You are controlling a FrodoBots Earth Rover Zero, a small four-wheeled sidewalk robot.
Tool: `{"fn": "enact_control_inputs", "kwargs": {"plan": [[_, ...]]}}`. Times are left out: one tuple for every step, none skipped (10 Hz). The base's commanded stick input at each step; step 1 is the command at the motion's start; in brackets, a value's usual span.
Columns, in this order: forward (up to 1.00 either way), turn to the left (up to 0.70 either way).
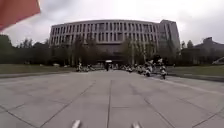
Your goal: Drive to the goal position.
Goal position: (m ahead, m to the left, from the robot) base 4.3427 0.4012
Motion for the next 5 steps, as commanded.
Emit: {"fn": "enact_control_inputs", "kwargs": {"plan": [[0.85, 0.00], [0.85, 0.00], [0.85, 0.00], [0.85, 0.00], [0.85, 0.00]]}}
